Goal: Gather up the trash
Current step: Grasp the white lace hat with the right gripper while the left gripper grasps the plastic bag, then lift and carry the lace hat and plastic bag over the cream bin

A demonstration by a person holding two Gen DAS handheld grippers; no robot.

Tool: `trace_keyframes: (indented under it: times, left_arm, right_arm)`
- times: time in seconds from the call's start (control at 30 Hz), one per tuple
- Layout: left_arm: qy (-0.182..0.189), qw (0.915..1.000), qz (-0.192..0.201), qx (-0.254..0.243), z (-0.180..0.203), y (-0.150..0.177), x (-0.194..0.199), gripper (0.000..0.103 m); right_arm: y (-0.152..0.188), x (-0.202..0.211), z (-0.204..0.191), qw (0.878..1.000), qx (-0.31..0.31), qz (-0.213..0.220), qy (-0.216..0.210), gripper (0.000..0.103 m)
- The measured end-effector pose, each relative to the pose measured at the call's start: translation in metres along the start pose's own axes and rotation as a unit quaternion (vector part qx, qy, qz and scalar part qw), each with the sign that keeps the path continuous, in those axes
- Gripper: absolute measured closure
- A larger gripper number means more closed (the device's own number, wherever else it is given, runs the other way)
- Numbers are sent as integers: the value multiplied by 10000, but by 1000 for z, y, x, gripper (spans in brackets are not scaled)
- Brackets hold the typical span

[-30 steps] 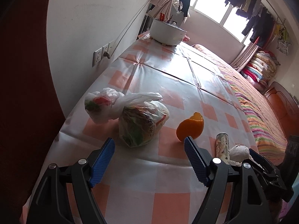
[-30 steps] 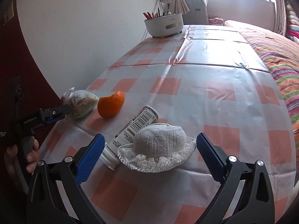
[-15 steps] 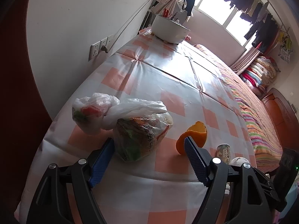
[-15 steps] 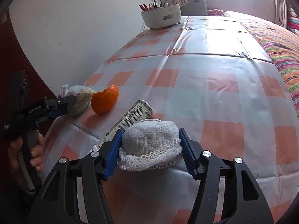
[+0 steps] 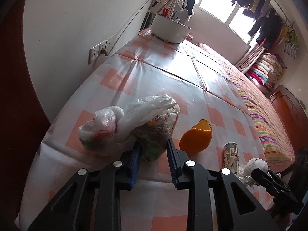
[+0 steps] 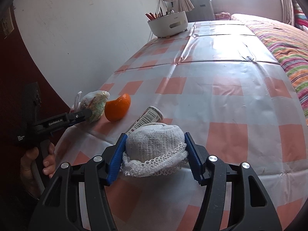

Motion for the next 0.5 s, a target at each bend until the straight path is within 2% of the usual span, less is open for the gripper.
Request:
trace_keyframes:
  times: [0.3, 0.5]
  left_arm:
    - [-88, 9984, 464, -304, 22, -2, 28, 79]
    - [19, 9974, 558, -464, 41, 2, 39, 79]
  right_arm:
    - [2, 20, 3, 9998, -38, 196, -65, 45]
    - [5, 34, 7, 9995, -66, 285, -70, 45]
Point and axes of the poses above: each gripper's, at about its wrist camera, not at the fingertips, and x roughly against the way its jaws point, z to its right, y to its underside, the point moved 5 cm from there along -x, roughly the way its jaws point, and after that the axes turned 3 degrees about -x, right-handed, at the moved point
